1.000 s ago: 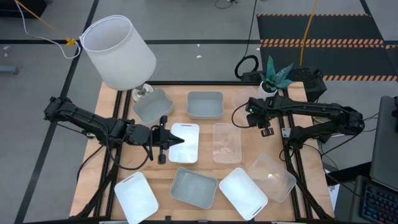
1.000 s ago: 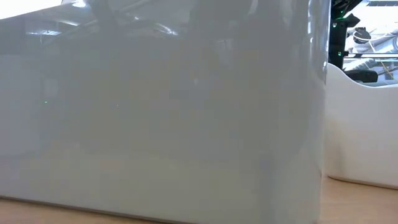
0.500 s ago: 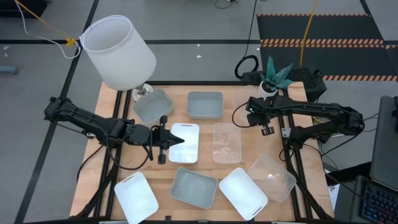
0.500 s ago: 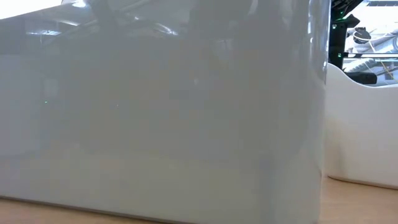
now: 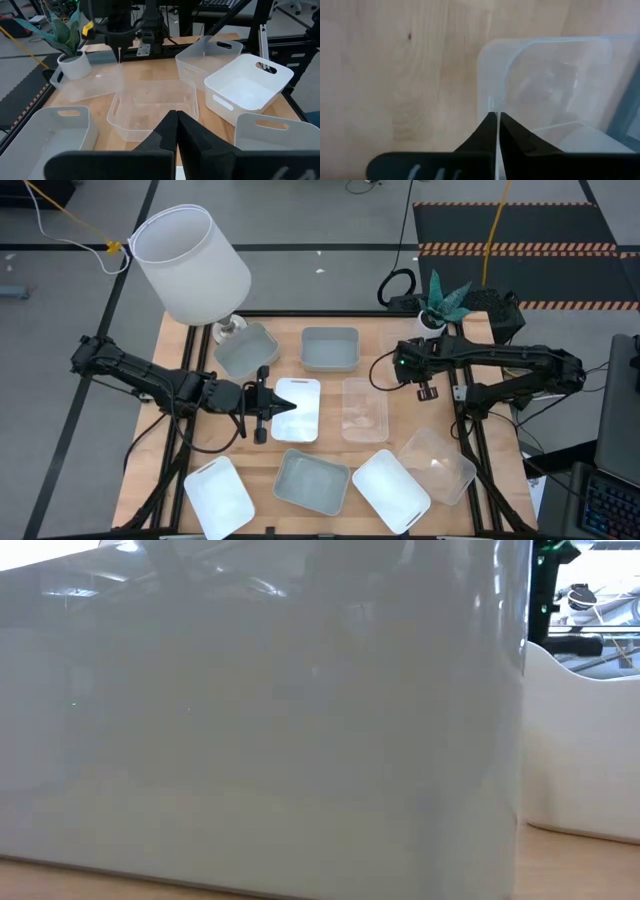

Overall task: Stack baskets by color
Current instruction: Stack the top transparent bin on top of the middle transparent bin

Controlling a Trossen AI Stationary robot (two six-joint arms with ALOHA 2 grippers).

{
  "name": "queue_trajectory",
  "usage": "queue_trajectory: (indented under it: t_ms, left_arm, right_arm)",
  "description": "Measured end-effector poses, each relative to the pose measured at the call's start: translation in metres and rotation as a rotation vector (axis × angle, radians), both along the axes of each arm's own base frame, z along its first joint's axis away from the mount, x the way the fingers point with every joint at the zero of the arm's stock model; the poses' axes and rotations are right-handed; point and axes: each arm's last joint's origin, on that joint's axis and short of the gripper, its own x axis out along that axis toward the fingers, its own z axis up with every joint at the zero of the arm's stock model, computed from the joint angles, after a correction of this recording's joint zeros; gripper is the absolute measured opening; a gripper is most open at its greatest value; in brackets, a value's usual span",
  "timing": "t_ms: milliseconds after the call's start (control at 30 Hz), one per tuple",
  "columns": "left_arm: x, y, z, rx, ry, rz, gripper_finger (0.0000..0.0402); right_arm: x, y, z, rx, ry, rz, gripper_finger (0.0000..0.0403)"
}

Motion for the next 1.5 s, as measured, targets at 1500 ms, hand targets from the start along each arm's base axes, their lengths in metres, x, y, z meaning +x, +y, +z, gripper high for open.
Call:
queue_trajectory:
  t_ms: [1500]
  left_arm:
    - [0.0, 0.0, 0.0, -0.021, 0.002, 0.006, 0.0008]
  right_arm:
    - [0.123, 0.149, 0.162, 0.136, -0.335, -0.369, 0.0]
